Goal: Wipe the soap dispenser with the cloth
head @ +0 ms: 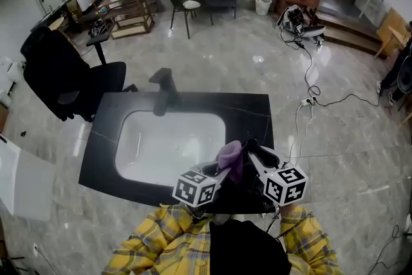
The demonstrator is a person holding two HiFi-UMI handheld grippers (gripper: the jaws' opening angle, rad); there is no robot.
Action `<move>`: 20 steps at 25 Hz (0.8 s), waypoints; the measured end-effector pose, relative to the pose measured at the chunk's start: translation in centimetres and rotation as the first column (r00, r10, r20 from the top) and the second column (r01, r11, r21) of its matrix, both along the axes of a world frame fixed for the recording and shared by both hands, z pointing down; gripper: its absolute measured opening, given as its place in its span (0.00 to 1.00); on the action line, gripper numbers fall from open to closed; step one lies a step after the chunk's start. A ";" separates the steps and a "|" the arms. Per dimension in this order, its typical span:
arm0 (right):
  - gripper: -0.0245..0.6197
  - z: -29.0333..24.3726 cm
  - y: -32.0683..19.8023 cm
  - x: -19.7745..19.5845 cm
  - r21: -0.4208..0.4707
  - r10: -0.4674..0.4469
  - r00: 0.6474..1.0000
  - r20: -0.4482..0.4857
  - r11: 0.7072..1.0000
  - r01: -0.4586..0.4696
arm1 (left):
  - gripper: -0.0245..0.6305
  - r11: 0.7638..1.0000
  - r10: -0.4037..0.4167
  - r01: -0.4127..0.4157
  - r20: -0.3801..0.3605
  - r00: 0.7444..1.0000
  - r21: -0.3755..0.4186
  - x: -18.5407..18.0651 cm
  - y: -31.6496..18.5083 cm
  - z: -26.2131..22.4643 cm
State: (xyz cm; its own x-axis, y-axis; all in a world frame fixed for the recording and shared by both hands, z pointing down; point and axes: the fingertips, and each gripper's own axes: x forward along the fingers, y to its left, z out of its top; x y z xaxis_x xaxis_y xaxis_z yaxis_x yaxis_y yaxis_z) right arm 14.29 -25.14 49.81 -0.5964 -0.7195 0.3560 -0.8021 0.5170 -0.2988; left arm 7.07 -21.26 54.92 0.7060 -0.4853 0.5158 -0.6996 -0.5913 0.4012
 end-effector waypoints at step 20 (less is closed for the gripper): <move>0.17 -0.2 0.1 -0.2 0.003 0.030 0.999 -0.016 1.000 -0.030 | 0.14 0.998 -0.022 0.023 0.027 0.999 -0.064 -1.7 1.1 1.7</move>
